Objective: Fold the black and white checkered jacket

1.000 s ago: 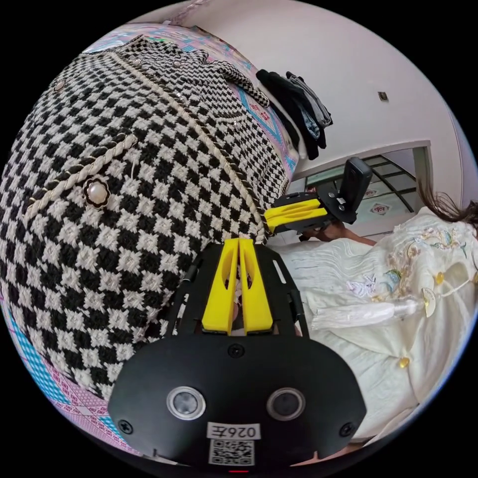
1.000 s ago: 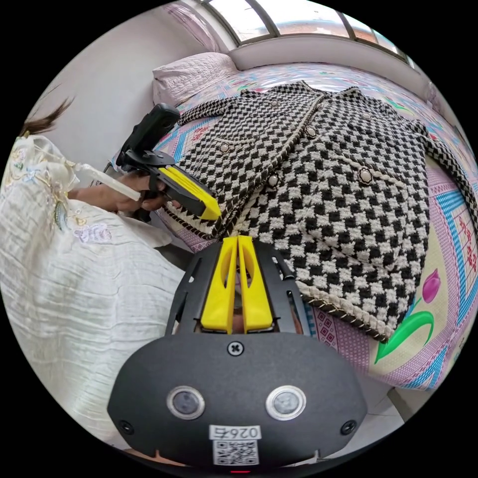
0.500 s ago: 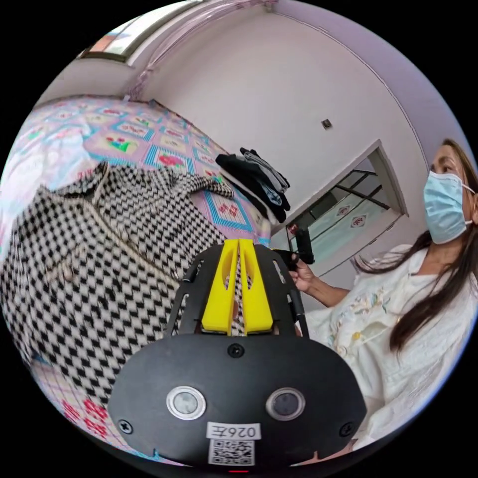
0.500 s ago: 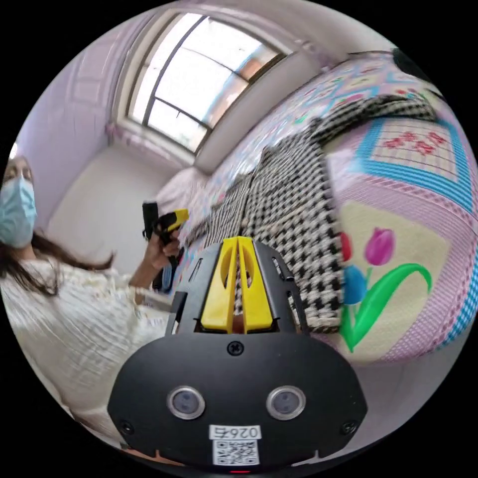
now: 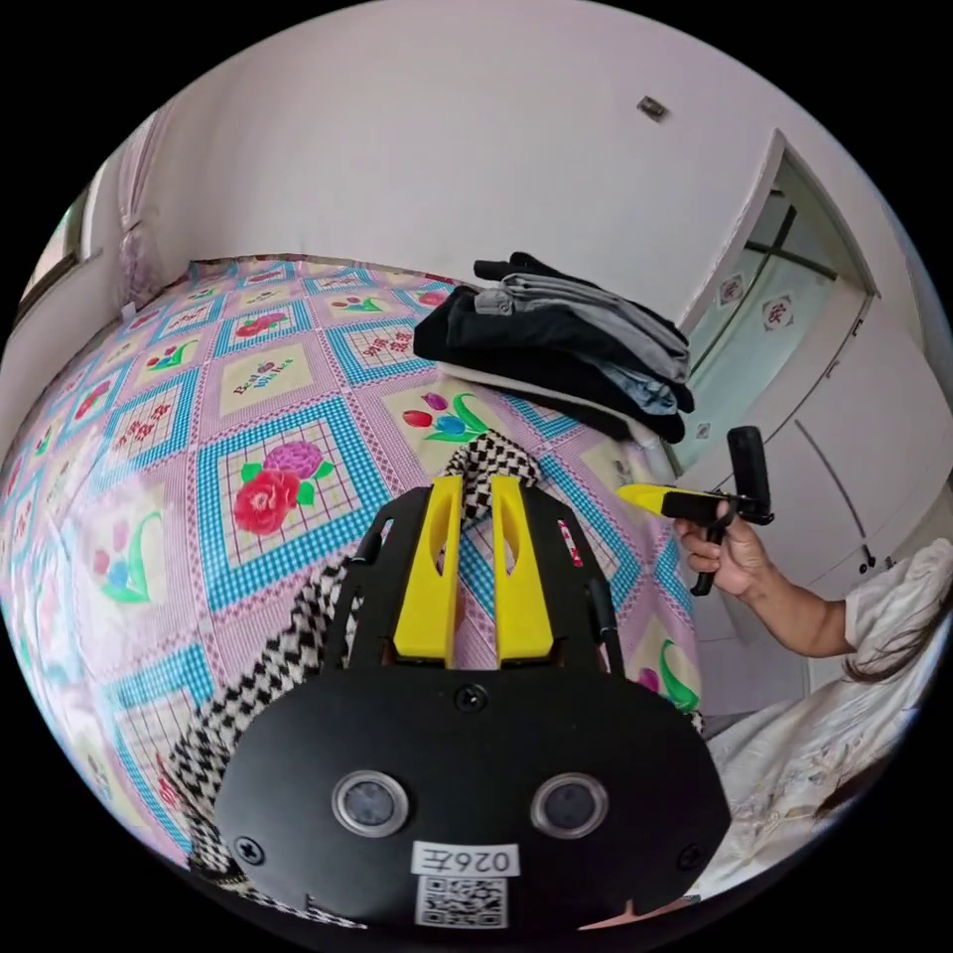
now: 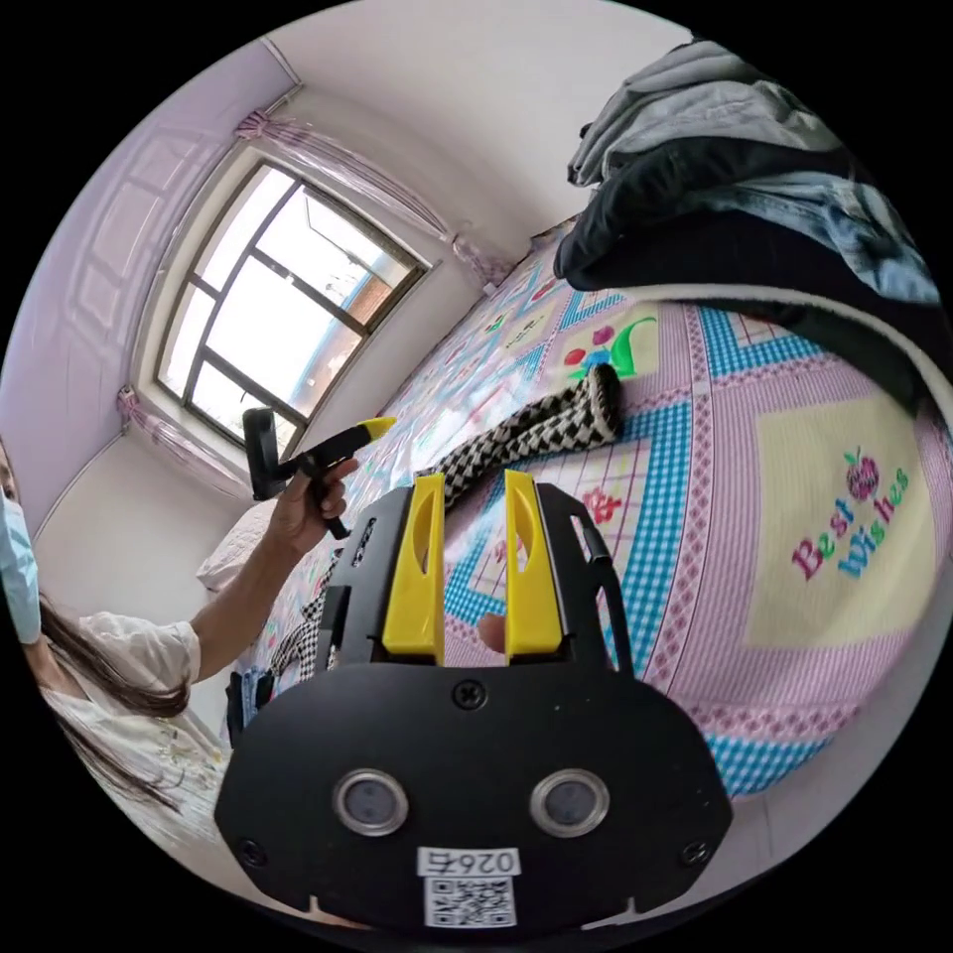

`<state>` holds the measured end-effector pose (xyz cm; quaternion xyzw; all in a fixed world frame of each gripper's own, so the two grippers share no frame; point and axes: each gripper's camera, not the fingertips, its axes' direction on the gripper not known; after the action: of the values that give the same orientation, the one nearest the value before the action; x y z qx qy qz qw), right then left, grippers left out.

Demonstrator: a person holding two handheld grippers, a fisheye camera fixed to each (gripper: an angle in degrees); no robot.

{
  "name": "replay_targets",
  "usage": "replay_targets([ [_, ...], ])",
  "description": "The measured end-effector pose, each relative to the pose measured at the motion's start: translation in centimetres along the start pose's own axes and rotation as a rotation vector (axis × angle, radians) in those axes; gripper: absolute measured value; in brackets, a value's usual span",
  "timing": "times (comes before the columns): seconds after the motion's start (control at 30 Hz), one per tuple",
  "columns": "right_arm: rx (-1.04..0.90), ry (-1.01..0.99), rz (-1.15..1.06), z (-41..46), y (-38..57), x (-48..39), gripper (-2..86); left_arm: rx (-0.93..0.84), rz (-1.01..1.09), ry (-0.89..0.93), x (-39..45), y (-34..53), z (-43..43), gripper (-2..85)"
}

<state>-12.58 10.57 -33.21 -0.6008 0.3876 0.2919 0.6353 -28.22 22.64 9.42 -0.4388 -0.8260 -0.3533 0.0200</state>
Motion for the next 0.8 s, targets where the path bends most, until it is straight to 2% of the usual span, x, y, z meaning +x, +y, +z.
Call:
replay_targets([
  [0.17,-0.031,0.153,-0.081,2.8,-5.9,0.3,7.0,-0.13,0.089,-0.02,-1.1,-5.3,8.8,11.9],
  [0.23,-0.042,0.304,-0.114,4.5,-8.4,0.7,7.6,-0.217,0.099,-0.011,-1.3,-6.6,12.5,13.4],
  [0.27,-0.052,0.33,-0.115,5.0,-9.0,0.9,7.7,-0.277,0.114,-0.003,-1.2,-7.0,14.8,13.1],
  [0.33,-0.127,0.397,-0.121,7.5,-11.1,2.3,7.3,-0.398,0.135,0.02,-0.6,-7.2,18.4,3.5],
  [0.37,-0.158,0.408,-0.122,8.2,-11.5,2.8,7.0,-0.529,0.153,0.042,0.0,-7.0,20.7,2.7],
  [0.43,-0.221,0.406,-0.084,8.9,-12.6,3.8,6.4,-0.498,0.176,0.001,1.4,-6.8,21.0,1.7],
  [0.57,-0.143,0.256,-0.016,5.4,-12.4,3.2,6.0,-0.25,0.289,-0.06,7.1,-4.6,17.5,0.8],
  [0.7,-0.125,0.008,0.156,2.5,-11.3,5.1,10.4,-0.125,0.455,-0.198,14.5,0.1,16.0,0.5],
  [0.8,-0.088,-0.197,0.318,1.2,-9.8,7.5,12.8,-0.118,0.628,-0.362,19.7,3.9,17.0,0.4],
])
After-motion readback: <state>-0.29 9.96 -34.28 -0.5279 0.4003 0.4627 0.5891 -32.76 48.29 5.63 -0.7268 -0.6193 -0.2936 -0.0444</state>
